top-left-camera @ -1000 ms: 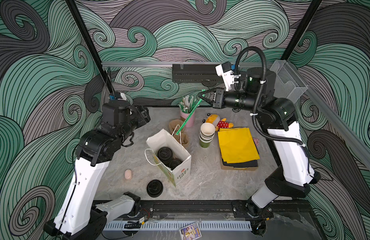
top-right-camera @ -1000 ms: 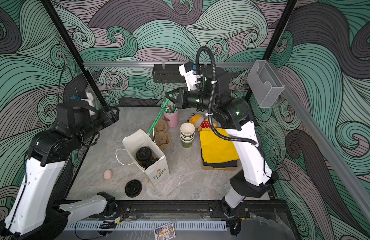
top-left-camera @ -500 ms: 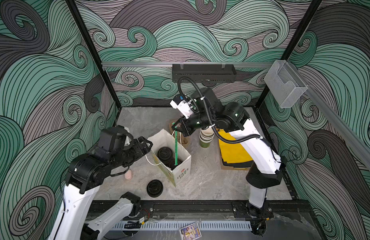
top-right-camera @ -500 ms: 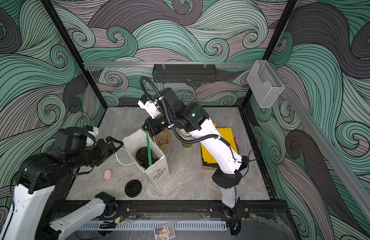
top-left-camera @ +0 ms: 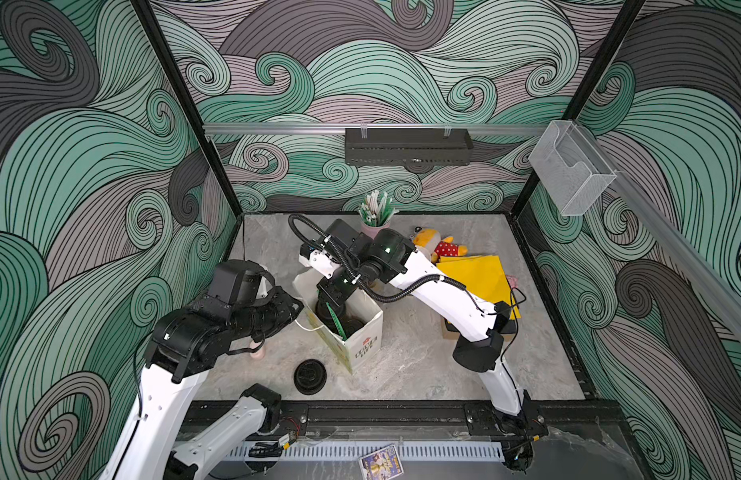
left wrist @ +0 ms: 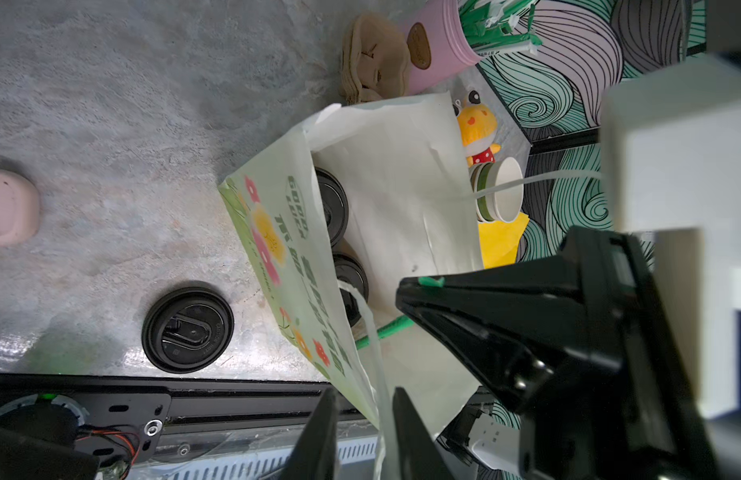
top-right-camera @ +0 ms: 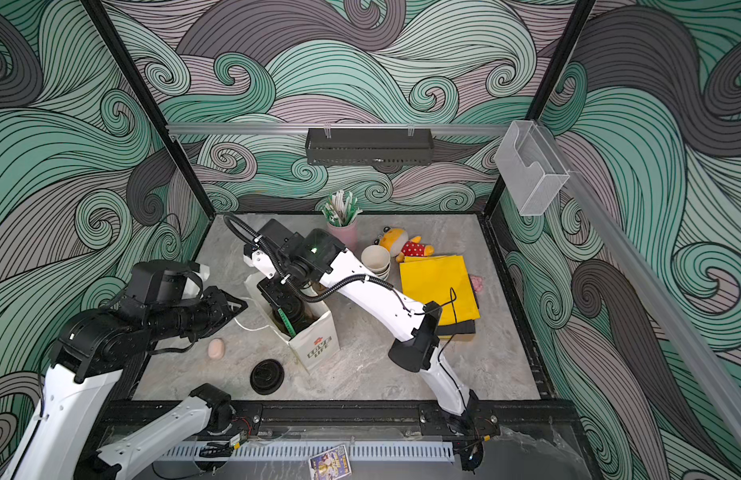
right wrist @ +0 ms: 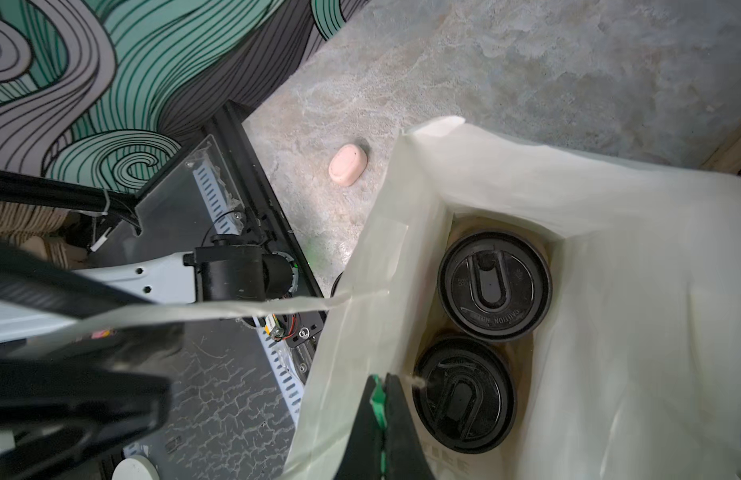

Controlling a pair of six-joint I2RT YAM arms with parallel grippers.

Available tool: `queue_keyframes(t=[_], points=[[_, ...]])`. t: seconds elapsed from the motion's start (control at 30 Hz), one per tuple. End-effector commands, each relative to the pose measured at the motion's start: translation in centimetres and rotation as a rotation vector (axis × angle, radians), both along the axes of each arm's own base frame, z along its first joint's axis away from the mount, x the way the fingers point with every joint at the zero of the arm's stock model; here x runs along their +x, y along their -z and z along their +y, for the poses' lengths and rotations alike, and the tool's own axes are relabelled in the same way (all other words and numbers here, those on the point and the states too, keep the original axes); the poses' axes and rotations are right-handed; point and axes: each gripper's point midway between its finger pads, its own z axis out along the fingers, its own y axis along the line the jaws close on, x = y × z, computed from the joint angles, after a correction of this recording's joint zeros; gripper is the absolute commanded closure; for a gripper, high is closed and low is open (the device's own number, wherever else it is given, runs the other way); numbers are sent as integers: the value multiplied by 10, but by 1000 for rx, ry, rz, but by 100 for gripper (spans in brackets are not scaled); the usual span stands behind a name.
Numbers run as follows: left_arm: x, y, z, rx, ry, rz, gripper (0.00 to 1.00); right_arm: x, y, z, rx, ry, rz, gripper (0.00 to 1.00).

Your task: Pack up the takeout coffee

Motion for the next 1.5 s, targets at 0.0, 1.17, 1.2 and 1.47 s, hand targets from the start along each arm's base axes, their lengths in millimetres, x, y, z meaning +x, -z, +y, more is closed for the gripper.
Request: queue_keyframes(t=[0.0,1.17,1.2,1.47], points=[[-6,4,0,-2,14,11,84,5,7,-4,-39,23,-16,100],[33,-49,57,246,-222,-240,29,228,-75,-143,209,638,-293,60],[37,-50,57,246,-231,-250,29,237,-68,-144,191,633,-301,60],[67,-57,58,242,-321,-307,31,309,0,-178,137,880,-186,62]])
